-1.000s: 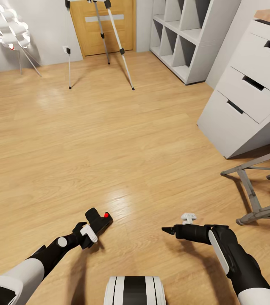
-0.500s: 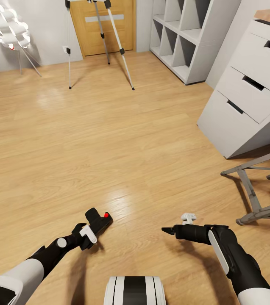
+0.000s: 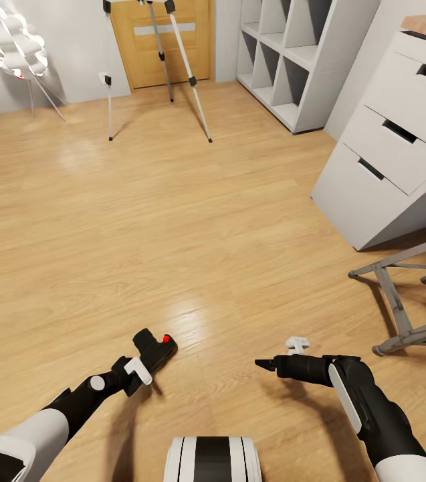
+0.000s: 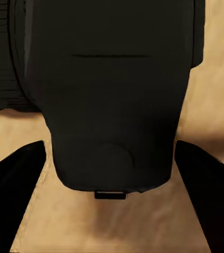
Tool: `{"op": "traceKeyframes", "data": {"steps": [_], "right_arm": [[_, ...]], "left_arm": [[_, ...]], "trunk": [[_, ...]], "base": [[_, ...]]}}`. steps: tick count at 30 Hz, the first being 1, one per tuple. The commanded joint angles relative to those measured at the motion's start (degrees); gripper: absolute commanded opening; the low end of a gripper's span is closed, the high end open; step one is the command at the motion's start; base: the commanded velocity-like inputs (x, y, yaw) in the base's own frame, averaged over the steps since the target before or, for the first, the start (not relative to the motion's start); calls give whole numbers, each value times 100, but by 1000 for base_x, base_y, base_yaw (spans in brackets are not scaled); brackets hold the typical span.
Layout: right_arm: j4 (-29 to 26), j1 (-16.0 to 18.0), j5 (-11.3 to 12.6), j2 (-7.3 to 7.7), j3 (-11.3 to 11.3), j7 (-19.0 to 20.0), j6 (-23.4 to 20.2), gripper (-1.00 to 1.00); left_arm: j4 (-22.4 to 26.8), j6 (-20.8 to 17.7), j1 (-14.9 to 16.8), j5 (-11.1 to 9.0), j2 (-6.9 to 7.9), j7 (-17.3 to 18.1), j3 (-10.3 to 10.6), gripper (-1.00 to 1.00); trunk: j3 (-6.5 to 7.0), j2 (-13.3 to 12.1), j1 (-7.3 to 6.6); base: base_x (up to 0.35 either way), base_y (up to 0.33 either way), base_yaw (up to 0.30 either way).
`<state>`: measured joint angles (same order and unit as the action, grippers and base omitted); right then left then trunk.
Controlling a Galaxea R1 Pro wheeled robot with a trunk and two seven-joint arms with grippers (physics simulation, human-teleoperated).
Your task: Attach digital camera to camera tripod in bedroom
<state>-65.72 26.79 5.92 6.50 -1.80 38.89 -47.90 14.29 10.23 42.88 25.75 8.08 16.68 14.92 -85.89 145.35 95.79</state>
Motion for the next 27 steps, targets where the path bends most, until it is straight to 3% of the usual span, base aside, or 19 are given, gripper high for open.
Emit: {"op": "traceKeyframes", "data": {"steps": [1, 6, 12, 13, 14, 16, 17, 18, 19, 23, 24, 26, 27], "right_arm": [[-2, 2, 58, 0, -4, -19, -48, 100], [-2, 2, 53, 0, -4, -21, -48, 100], [-2, 2, 58, 0, -11, -26, -44, 100], [-2, 2, 53, 0, -6, -38, -37, 100], [-2, 2, 52, 0, -5, -39, -36, 100], [-2, 2, 51, 0, -5, -39, -36, 100], [-2, 2, 51, 0, -5, -39, -35, 100], [-2, 2, 50, 0, -5, -39, -35, 100], [-2, 2, 50, 0, -4, -39, -35, 100], [-2, 2, 50, 0, -3, -39, -35, 100], [-2, 2, 48, 0, -2, -41, -35, 100], [-2, 2, 46, 0, 1, -43, -35, 100], [-2, 2, 44, 0, 2, -47, -35, 100]], "left_arm": [[5, 30, 2, 65, 0, 5, -24, -100], [78, 73, 2, 51, -5, -5, -26, -100], [1664, 243, -3, -29, -3, 70, -59, -100], [2791, -218, 2, -2672, -98, 499, -40, -100], [2803, -302, 2, -2891, -73, 794, -43, -100], [2821, -356, 2, -3078, -46, 1138, -47, -100], [2843, -393, 2, -3261, -29, 1498, -55, -100], [2896, -417, 2, -3572, -10, 1979, -80, -100], [2936, -418, 2, -3814, 2, 2223, -100, -100], [2996, -407, 1, -4389, 29, 2542, -124, -100], [3021, -393, 1, -4705, 38, 2645, -129, -100], [3047, -400, 1, -5007, 43, 2707, -133, -100], [3082, -422, 1, -5258, 47, 2744, -135, -100]], "trunk": [[-3, 1, -1], [-3, 1, -1], [-3, 1, -1], [-3, 1, -1], [-3, 1, -1], [-3, 1, -1], [-3, 1, -1], [-3, 1, -1], [-3, 1, -1], [-3, 1, -1], [-3, 1, -1], [-3, 1, -1], [-3, 1, -1]], "base": [[0, 0, 0], [0, 0, 0], [0, 0, 0], [0, 0, 0], [0, 0, 0], [0, 0, 0], [0, 0, 0], [0, 0, 0], [0, 0, 0], [0, 0, 0], [0, 0, 0], [0, 0, 0], [0, 0, 0]]}}
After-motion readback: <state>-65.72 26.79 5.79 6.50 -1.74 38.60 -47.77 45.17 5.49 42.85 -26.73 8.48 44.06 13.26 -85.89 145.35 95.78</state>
